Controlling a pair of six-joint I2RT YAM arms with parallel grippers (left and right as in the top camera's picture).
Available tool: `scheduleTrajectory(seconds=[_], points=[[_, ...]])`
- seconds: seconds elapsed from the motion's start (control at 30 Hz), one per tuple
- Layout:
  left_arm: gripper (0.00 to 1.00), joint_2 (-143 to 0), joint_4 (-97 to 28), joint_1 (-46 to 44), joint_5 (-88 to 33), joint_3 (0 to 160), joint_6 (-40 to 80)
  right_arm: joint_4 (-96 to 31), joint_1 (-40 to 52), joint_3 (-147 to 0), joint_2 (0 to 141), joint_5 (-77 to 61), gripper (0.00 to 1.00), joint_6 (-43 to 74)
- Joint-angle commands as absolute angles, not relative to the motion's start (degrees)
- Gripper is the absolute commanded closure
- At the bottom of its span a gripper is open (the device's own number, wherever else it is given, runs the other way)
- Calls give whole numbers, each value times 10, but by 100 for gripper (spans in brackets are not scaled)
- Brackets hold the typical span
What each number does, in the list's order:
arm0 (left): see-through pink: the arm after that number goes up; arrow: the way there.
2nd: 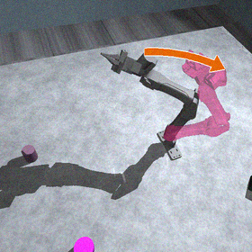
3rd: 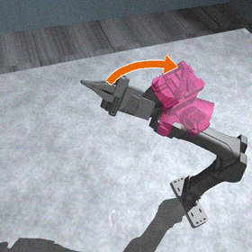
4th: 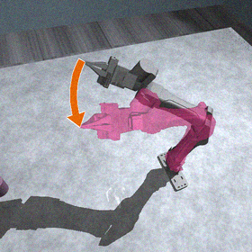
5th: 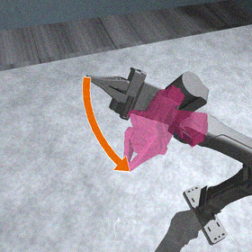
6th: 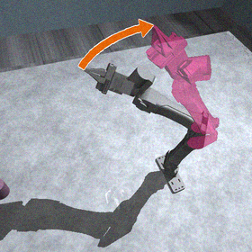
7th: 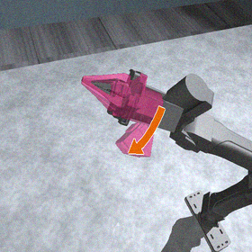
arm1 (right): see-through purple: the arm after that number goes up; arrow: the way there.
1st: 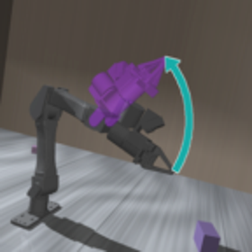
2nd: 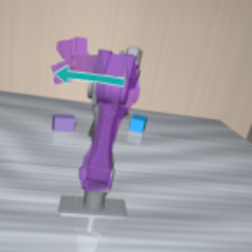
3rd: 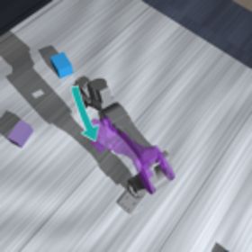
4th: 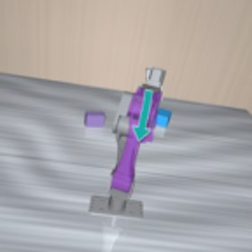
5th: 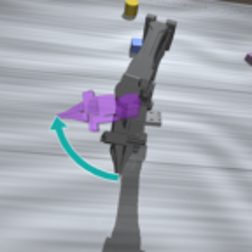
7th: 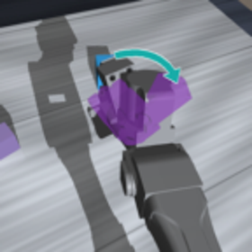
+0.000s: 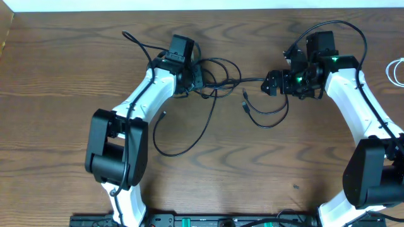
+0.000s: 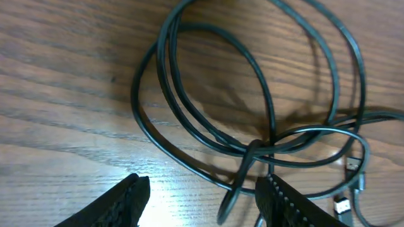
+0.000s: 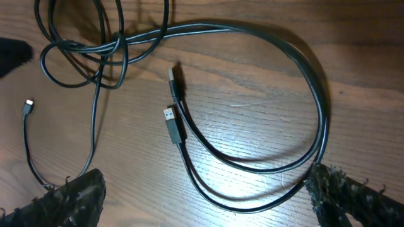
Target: Untangle cables
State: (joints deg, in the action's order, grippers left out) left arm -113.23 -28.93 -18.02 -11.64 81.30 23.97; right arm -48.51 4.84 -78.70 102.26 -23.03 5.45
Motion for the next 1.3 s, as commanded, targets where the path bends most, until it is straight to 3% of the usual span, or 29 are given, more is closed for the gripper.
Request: scheduleTrajectory(seconds=[0.0,0.6,0.9,1.07,1.27], points=[[41,-1150,-286,-181,-109,817,236,-484,54,-797,1009,-226,1,57],[42,-1168,-286,-209,-76,814,227,-477,54,-797,1009,-228,1,57],[67,-1187,-271,-210,-68,807,228,-477,54,-797,1009,-229,1,57],[92,-1208,-271,-210,-68,807,227,-475,54,-797,1009,-245,1,57],[93,-1178,-287,-209,-76,808,226,-451,67,-797,1009,-327,1,55]])
